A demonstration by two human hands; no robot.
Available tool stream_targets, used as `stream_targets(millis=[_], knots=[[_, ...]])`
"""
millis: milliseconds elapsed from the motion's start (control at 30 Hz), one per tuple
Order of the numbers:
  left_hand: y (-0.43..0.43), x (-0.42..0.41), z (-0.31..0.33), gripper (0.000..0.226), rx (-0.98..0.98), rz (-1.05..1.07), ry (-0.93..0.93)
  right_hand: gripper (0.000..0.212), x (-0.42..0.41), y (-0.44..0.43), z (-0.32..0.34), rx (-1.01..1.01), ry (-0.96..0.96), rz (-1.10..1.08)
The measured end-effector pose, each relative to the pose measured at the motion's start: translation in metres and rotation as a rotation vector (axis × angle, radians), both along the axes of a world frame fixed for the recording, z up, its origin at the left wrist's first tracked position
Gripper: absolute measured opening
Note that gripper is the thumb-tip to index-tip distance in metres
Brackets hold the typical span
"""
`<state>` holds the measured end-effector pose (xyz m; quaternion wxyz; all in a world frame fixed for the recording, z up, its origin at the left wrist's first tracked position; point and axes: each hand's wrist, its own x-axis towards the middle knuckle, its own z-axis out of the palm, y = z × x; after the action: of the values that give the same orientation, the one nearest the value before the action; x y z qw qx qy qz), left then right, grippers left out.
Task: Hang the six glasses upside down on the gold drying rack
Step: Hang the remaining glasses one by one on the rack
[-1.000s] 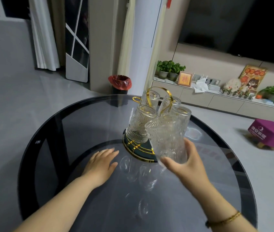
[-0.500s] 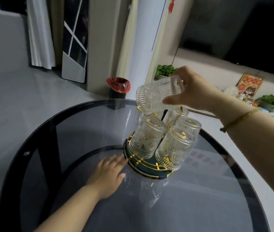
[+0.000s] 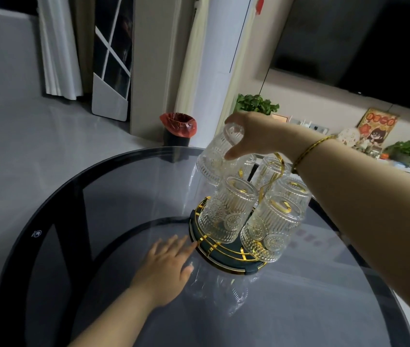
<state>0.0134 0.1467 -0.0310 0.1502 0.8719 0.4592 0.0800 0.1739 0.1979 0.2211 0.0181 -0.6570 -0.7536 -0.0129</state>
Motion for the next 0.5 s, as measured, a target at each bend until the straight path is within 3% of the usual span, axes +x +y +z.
stream_targets(millis=[233, 500], knots=[[0.003, 0.001, -0.004, 0.053, 0.004, -0.002, 0.013, 0.083, -0.005, 0.013, -0.027, -0.056, -0.190, 0.039], [0.004, 0.002, -0.006, 0.053, 0.001, 0.000, 0.006, 0.082, -0.009, 0.027, -0.042, -0.111, -0.156, 0.074]])
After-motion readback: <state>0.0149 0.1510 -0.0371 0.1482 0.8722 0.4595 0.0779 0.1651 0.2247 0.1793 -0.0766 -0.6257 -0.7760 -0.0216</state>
